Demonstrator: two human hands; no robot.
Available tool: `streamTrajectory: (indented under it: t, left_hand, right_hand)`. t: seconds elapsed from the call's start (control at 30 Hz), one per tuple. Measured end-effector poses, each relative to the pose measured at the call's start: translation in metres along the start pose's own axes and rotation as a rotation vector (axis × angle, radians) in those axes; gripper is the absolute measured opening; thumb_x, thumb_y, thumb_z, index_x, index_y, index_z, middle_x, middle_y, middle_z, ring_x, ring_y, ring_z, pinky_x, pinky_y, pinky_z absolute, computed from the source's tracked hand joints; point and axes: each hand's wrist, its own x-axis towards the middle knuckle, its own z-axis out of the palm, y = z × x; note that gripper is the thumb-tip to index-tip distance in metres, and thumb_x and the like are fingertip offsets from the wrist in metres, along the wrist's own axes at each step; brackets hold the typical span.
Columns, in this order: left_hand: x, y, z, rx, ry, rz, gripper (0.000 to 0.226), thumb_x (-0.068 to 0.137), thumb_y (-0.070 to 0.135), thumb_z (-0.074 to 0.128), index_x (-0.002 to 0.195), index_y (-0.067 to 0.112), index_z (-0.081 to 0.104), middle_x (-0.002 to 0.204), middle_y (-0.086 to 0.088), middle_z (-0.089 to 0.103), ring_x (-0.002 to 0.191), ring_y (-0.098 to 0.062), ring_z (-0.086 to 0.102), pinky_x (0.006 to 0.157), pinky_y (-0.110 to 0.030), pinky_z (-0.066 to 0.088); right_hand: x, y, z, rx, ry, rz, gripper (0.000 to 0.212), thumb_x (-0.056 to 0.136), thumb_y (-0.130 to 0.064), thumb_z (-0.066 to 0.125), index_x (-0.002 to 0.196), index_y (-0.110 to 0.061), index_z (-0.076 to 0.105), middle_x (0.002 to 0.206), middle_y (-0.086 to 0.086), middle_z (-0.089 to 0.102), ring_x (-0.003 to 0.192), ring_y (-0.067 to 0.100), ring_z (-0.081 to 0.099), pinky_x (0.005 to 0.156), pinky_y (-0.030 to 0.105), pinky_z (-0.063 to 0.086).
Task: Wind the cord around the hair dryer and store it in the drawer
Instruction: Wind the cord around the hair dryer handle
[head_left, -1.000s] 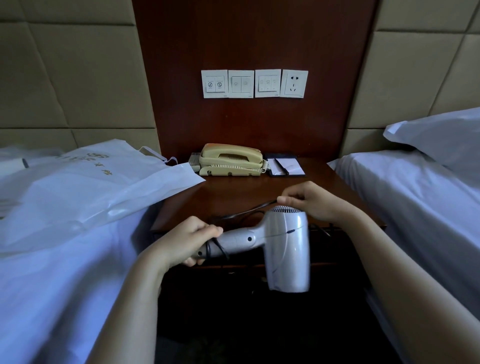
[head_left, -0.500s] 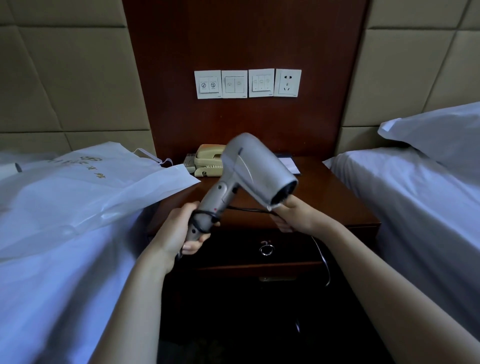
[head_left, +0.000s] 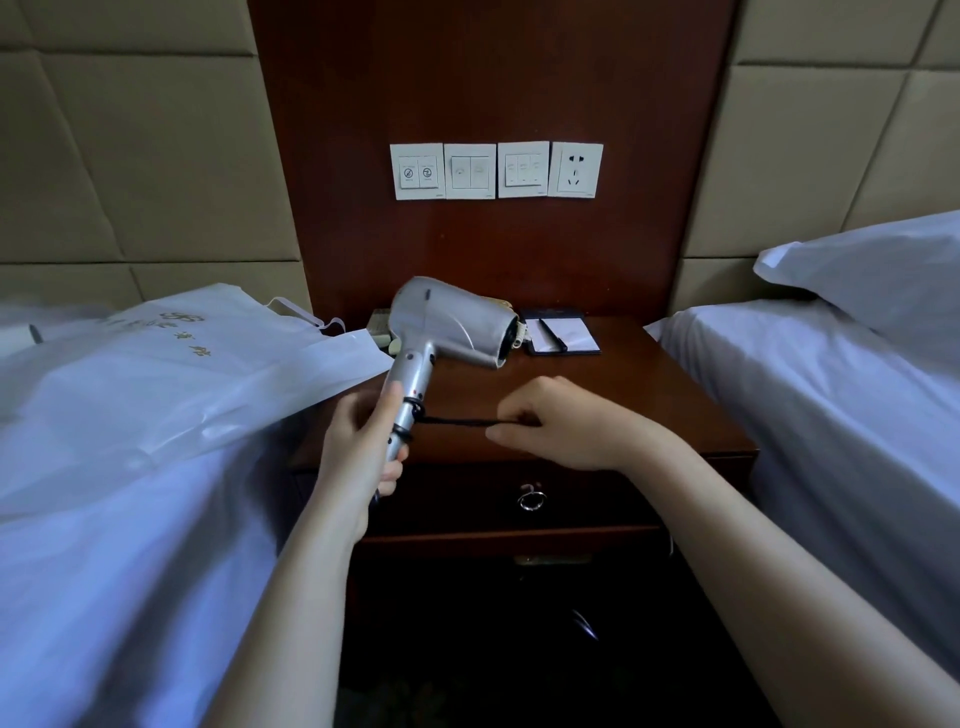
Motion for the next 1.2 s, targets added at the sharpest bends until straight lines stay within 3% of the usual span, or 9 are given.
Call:
streamTrajectory:
  t: [0.1, 0.27, 0.4, 0.5, 0.67, 0.77, 0.97, 1.1, 1.2]
  left_hand:
    - [0.0, -0.003, 0.001, 0.21, 0.007, 0.124, 0.029, 0.088, 0.046, 0.056, 0.102, 0.021, 0.061, 0.059, -0.002, 0.051, 0.038, -0.01, 0.039, 0.036, -0.018, 0.03]
    - [-0.003, -0.008, 0.007, 0.713, 0.037, 0.342, 0.028, 0.084, 0.045, 0.061, 0.084, 0.017, 0.057, 0.064, 0.003, 0.059, 0.065, -0.019, 0.057, 0.056, -0.026, 0.041]
    - [-0.009, -0.013, 0.016, 0.815, -0.031, 0.346, 0.037, 0.078, 0.05, 0.063, 0.073, 0.018, 0.045, 0.064, 0.0, 0.055, 0.072, -0.03, 0.056, 0.055, -0.034, 0.035]
    - [-0.012, -0.013, 0.023, 0.85, -0.063, 0.341, 0.044, 0.069, 0.061, 0.063, 0.077, 0.02, 0.049, 0.072, 0.0, 0.06, 0.077, -0.026, 0.059, 0.056, -0.031, 0.036]
    - [-0.018, -0.009, 0.034, 0.962, -0.046, 0.301, 0.038, 0.076, 0.057, 0.048, 0.089, 0.022, 0.055, 0.099, -0.009, 0.066, 0.099, -0.037, 0.059, 0.07, -0.034, 0.042]
    - [-0.022, -0.009, 0.034, 1.033, -0.031, 0.286, 0.037, 0.084, 0.051, 0.046, 0.095, 0.018, 0.06, 0.095, -0.01, 0.065, 0.098, -0.038, 0.059, 0.071, -0.034, 0.043]
    - [-0.018, -0.01, 0.019, 0.978, -0.098, 0.301, 0.049, 0.08, 0.065, 0.041, 0.062, 0.02, 0.052, 0.069, -0.003, 0.058, 0.078, -0.035, 0.06, 0.06, -0.034, 0.043]
    - [-0.011, -0.013, 0.007, 0.984, -0.105, 0.288, 0.04, 0.088, 0.05, 0.042, 0.061, 0.021, 0.05, 0.075, -0.008, 0.058, 0.076, -0.036, 0.059, 0.062, -0.036, 0.044]
    - [-0.006, -0.014, -0.003, 0.977, -0.121, 0.246, 0.039, 0.087, 0.048, 0.043, 0.059, 0.021, 0.048, 0.075, -0.009, 0.058, 0.071, -0.033, 0.058, 0.059, -0.034, 0.04]
  right_hand:
    - [-0.001, -0.008, -0.006, -0.047, 0.103, -0.01, 0.043, 0.091, -0.036, 0.054, 0.053, -0.022, 0.04, 0.056, -0.002, 0.04, 0.055, 0.015, 0.039, 0.056, 0.032, 0.033]
    - [-0.001, -0.024, -0.01, -0.189, 0.152, -0.015, 0.025, 0.092, -0.033, 0.05, 0.082, -0.014, 0.062, 0.078, 0.004, 0.06, 0.075, 0.026, 0.053, 0.053, 0.031, 0.029]
    - [-0.003, -0.03, -0.011, -0.192, 0.176, -0.002, 0.032, 0.093, -0.029, 0.048, 0.061, -0.026, 0.046, 0.061, -0.006, 0.042, 0.067, 0.019, 0.041, 0.049, 0.027, 0.023]
    - [-0.003, -0.035, -0.01, -0.155, 0.201, -0.059, 0.024, 0.093, -0.03, 0.048, 0.078, -0.015, 0.061, 0.072, -0.002, 0.056, 0.072, 0.02, 0.05, 0.054, 0.031, 0.031]
    - [0.0, -0.047, 0.001, -0.221, 0.102, -0.12, 0.022, 0.092, -0.034, 0.049, 0.075, -0.022, 0.055, 0.079, -0.003, 0.057, 0.083, 0.024, 0.055, 0.07, 0.036, 0.045]
    - [0.0, -0.043, 0.004, -0.188, 0.089, -0.127, 0.02, 0.091, -0.033, 0.053, 0.08, -0.019, 0.062, 0.087, -0.001, 0.065, 0.088, 0.025, 0.058, 0.073, 0.037, 0.048]
    - [-0.001, -0.006, -0.013, -0.077, 0.1, -0.033, 0.009, 0.084, -0.026, 0.063, 0.086, -0.017, 0.064, 0.085, -0.001, 0.066, 0.076, 0.017, 0.059, 0.072, 0.041, 0.051]
    - [-0.006, 0.004, -0.016, 0.23, -0.025, 0.073, 0.023, 0.09, -0.018, 0.058, 0.069, -0.01, 0.058, 0.059, 0.002, 0.059, 0.049, 0.012, 0.055, 0.052, 0.025, 0.049]
    - [-0.012, 0.011, -0.02, 0.511, -0.126, 0.116, 0.028, 0.093, -0.016, 0.055, 0.065, -0.013, 0.056, 0.048, -0.004, 0.042, 0.04, 0.006, 0.035, 0.04, 0.017, 0.033]
